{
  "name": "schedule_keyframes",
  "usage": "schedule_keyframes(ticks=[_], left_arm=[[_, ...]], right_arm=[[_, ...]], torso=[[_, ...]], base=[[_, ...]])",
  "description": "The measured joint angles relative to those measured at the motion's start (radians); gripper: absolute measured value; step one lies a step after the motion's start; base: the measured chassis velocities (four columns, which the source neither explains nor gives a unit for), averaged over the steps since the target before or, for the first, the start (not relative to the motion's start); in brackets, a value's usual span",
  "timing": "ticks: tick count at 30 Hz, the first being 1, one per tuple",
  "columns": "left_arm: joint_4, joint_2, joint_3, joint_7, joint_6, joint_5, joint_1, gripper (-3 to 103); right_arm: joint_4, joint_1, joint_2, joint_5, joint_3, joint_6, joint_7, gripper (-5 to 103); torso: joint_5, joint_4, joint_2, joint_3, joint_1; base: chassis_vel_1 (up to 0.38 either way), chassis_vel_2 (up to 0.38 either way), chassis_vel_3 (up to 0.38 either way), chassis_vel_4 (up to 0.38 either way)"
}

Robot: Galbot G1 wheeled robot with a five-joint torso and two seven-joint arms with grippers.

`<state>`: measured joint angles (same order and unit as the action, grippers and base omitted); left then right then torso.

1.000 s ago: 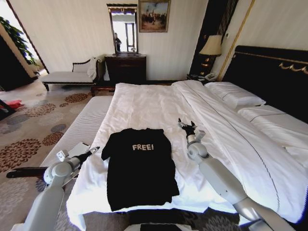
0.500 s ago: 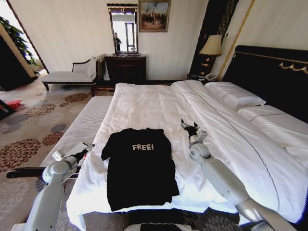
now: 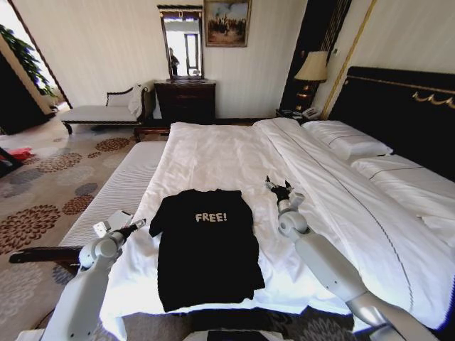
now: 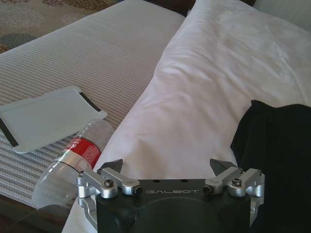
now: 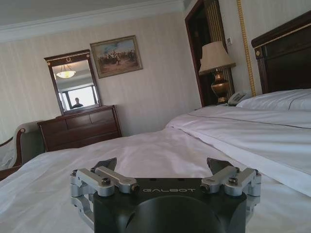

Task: Fold the clothes on the bed.

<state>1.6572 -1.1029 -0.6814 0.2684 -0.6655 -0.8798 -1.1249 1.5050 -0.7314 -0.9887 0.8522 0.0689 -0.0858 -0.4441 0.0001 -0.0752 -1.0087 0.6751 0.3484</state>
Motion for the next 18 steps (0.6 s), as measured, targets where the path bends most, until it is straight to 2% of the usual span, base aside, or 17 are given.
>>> schedule_keyframes(ticks=[11,18], left_arm=[[0.096,-0.011,0.080,0.020,-0.022,-0.022,0.006,100],[0.093,-0.043,0.133,0.037,-0.033,-0.017,0.038,100]], right_arm=[[-0.013,0.002,-0.002,0.001,0.001,0.004,-0.008,100],[-0.024,0.006,-0.011,-0.005,-0.008,0.004,-0.011,100]], torso=[[0.0002,0.0000,0.000,0.000,0.000],[0.0000,0.0000,0.000,0.000,0.000]], base=[[0.000,0.000,0.000,0.000],[0.000,0.000,0.000,0.000]])
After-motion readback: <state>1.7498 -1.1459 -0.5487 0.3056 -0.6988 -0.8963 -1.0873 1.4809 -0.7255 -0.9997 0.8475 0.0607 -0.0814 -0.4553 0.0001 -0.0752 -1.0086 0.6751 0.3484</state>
